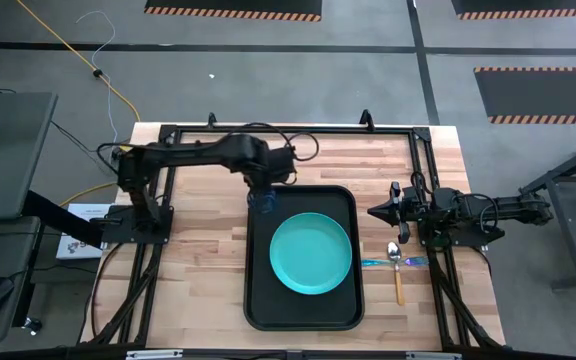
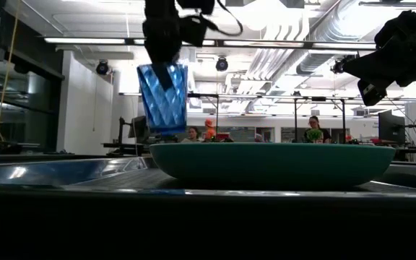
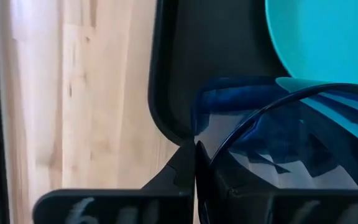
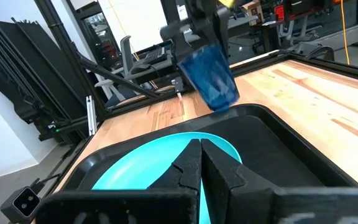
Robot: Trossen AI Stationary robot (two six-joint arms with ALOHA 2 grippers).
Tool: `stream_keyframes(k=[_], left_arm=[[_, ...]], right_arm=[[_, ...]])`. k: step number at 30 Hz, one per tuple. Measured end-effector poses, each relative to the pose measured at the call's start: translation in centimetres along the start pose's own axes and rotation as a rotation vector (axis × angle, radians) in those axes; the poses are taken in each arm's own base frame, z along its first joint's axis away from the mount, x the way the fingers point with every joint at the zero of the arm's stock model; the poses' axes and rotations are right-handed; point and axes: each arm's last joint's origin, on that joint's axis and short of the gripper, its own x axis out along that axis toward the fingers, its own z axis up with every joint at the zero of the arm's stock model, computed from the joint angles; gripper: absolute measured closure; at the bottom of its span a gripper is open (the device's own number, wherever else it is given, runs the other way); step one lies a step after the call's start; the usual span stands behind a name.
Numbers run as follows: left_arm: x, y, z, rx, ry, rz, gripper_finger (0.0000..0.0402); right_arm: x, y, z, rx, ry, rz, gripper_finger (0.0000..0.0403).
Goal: Pick and place plate/cup/fork/spoon on tray
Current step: Put the blue cup in the black tray into the top left of the blue plate
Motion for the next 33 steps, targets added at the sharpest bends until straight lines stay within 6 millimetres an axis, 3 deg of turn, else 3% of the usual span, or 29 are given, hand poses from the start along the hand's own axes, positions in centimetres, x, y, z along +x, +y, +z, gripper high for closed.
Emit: stream_keyframes(k=[16, 33], left_arm=[[5.6, 2.0, 1.7, -0.058, 0.092, -0.154, 0.0401], [6.0, 2.1, 2.0, -0.071, 0.077, -0.148, 0.0373]], right_arm=[[0.0, 0.0, 0.0, 0.0, 0.0, 0.0, 0.0402], [0.0, 0.0, 0.0, 0.0, 0.001, 0.0, 0.0402]])
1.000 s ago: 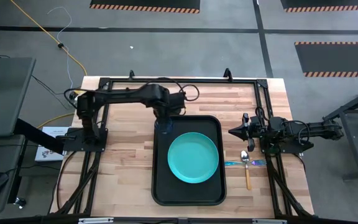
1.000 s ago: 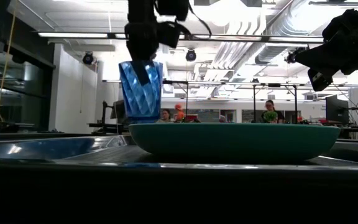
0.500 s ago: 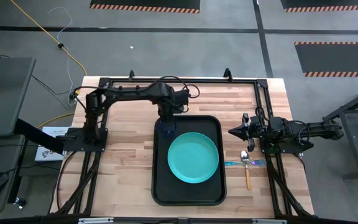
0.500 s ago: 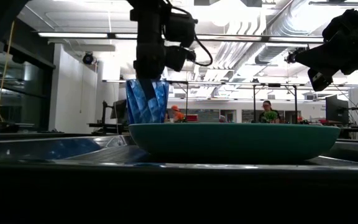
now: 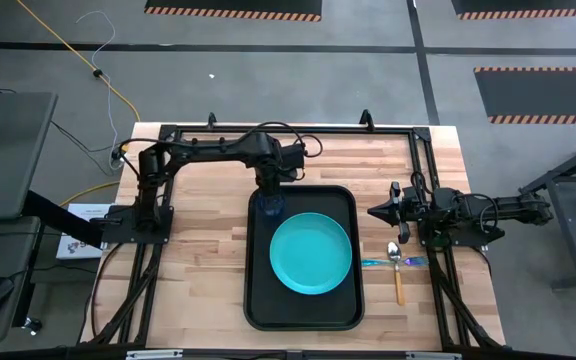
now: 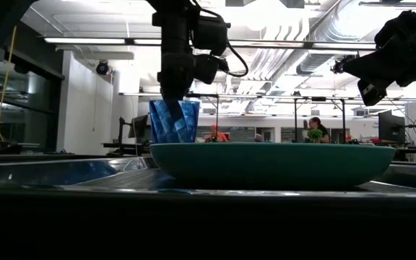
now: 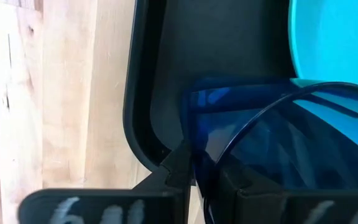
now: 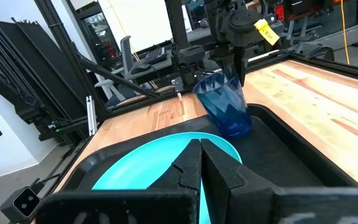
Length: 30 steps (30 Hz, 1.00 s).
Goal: Pick and place plate/cup/fork/spoon on tray
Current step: Put the blue cup in the black tray into the top left of the blue plate
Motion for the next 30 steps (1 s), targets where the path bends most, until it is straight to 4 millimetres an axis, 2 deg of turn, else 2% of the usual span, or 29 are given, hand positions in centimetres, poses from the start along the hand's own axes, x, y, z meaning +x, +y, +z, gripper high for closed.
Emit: stream_keyframes(k=[19, 23, 30], left_arm=[[0.0, 0.01, -0.02, -0.016, 0.002, 0.004, 0.0366], [0.0, 0.02, -0.02, -0.016, 0.002, 0.008, 0.0342], [0.0, 0.06, -0.02, -0.019, 0.003, 0.027, 0.0275]], right_arm=[[0.0, 0.0, 0.01, 0.0, 0.0, 0.0, 0.0402], [0.0, 0.0, 0.0, 0.0, 0.0, 0.0, 0.0402], [0.0, 0.0, 0.01, 0.0, -0.001, 0.0, 0.0402]])
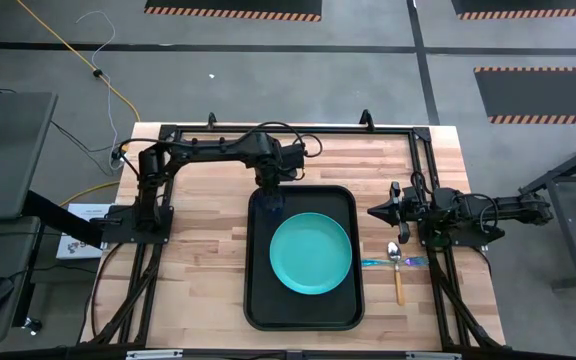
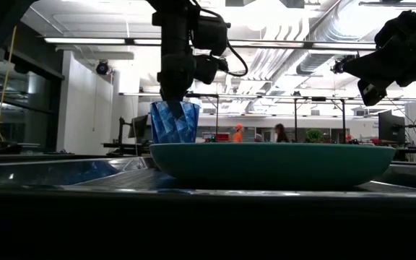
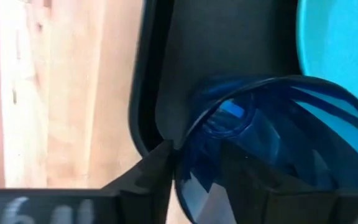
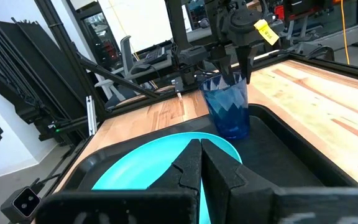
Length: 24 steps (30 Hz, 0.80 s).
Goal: Pick and place plate/cup/fork/spoon on tray
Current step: Put the blue cup in the black tray into the top left of the blue plate, then put the yellow spoon in the black tray into the bottom of the blue plate
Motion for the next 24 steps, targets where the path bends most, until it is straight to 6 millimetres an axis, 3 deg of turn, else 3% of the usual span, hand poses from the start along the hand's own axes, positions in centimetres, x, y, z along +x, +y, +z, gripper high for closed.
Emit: stream_keyframes(k=[15, 19, 24], left_arm=[[-1.1, 0.4, -0.6, -0.014, 0.004, 0.034, 0.0177], [-3.6, 0.4, -1.2, -0.016, 0.002, 0.031, 0.0172], [-8.9, 0.4, -1.9, -0.04, -0.164, 0.034, 0.0172]], right_arm=[[0.0, 0.0, 0.0, 0.0, 0.0, 0.0, 0.0402], [0.0, 0.0, 0.0, 0.0, 0.0, 0.0, 0.0402], [0.0, 0.0, 0.0, 0.0, 0.0, 0.0, 0.0402]])
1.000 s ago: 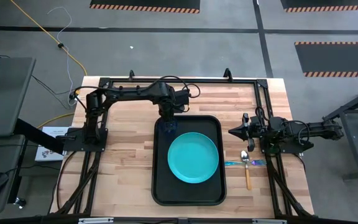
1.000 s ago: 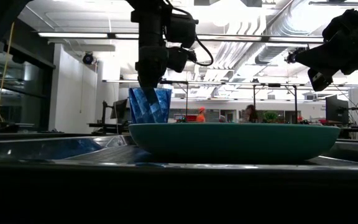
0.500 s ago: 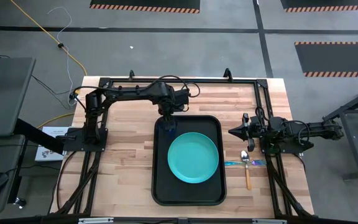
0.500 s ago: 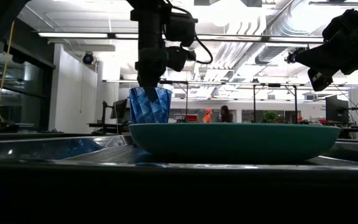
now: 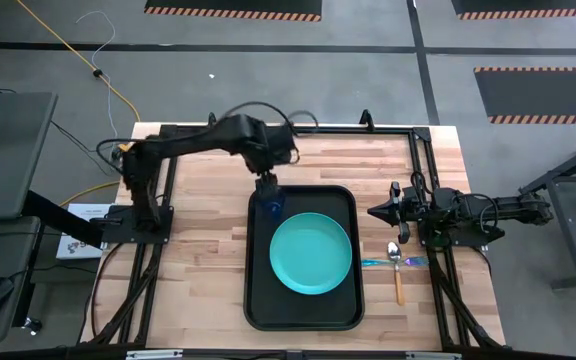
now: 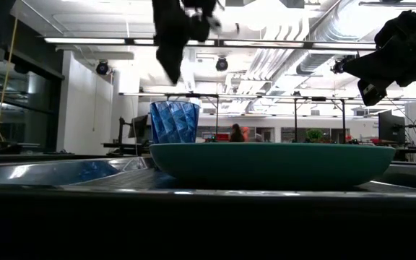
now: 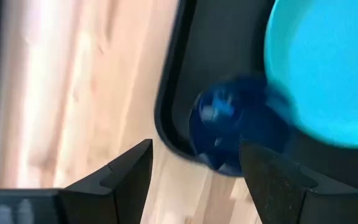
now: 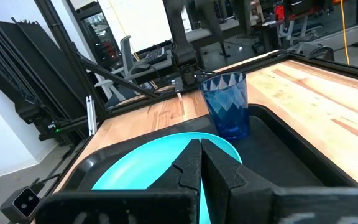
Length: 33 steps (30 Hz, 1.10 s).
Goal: Pick and place plate/cup/fork/spoon on tray
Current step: Put the yellow spoon in the black tray into the bottom of the blue plate
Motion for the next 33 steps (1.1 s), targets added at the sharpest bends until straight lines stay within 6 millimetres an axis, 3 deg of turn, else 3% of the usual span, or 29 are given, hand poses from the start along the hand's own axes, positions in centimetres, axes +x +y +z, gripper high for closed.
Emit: stream_keyframes(k=[6, 12, 21, 26, 33], left_arm=[[-7.3, 0.3, -0.9, -0.047, -0.354, -0.001, 0.0172], [-14.9, -0.2, -3.5, -0.06, -0.75, -0.031, 0.0172], [-22.9, -2.7, -7.2, 0.002, -1.218, -0.144, 0.0172], [-24.0, -4.3, -7.7, 0.068, -1.305, -0.197, 0.0172], [-20.5, -5.6, -7.6, 0.043, -1.349, -0.232, 0.0172]], right_arm=[[0.0, 0.0, 0.0, 0.0, 0.0, 0.0, 0.0402], [0.0, 0.0, 0.0, 0.0, -0.002, -0.003, 0.0402], [0.0, 0.0, 0.0, 0.0, -0.001, -0.002, 0.0402], [0.0, 0.0, 0.0, 0.0, -0.001, -0.002, 0.0402], [0.0, 0.0, 0.0, 0.0, 0.0, 0.002, 0.0402]])
